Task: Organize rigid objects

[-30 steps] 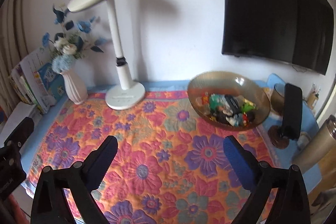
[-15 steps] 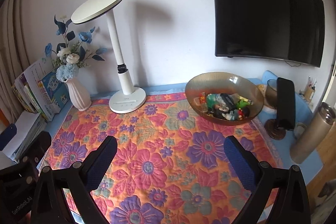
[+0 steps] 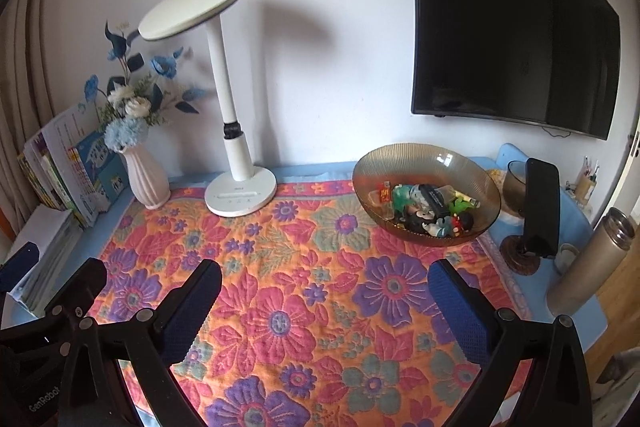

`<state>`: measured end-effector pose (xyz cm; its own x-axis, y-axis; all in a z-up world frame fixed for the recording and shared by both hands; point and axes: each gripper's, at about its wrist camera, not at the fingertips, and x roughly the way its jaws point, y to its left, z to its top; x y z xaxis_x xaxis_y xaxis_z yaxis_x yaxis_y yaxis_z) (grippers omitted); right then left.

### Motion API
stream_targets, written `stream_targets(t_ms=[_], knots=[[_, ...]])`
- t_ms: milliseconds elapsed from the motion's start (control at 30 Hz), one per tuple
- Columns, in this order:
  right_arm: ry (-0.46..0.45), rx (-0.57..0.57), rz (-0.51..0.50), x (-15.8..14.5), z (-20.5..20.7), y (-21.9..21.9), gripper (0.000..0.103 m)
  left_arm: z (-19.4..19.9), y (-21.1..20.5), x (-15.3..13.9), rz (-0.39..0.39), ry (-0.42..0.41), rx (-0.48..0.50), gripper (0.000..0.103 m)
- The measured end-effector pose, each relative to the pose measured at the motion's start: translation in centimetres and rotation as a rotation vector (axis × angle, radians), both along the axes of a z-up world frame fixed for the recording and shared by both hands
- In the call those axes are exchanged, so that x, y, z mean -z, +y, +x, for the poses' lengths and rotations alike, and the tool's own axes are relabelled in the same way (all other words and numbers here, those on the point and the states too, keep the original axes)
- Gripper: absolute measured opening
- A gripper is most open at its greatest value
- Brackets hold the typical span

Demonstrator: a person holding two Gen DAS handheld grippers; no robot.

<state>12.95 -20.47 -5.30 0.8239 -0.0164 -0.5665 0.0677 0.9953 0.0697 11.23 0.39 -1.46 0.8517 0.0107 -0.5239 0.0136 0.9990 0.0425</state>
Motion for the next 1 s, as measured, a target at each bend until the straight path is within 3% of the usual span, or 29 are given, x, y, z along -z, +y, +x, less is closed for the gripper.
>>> stream_targets(t_ms=[233,500,1000], knots=[[0.043,0.037,-0.017,2.5,3.5,0.0,0.103,3.8,0.5,2.9,-0.054,0.069,-0.002,0.102],[0.050,0.041,-0.015,3.7,5.8,0.7,0.103,5.9,1.2,4.5,-0.051,0.102,-0.033,0.102],[0.030,0.035,-0.020,2.7,3.7,1.2,0.103,3.3,0.2,2.5,-0.007,0.048,-0.011,0.102]])
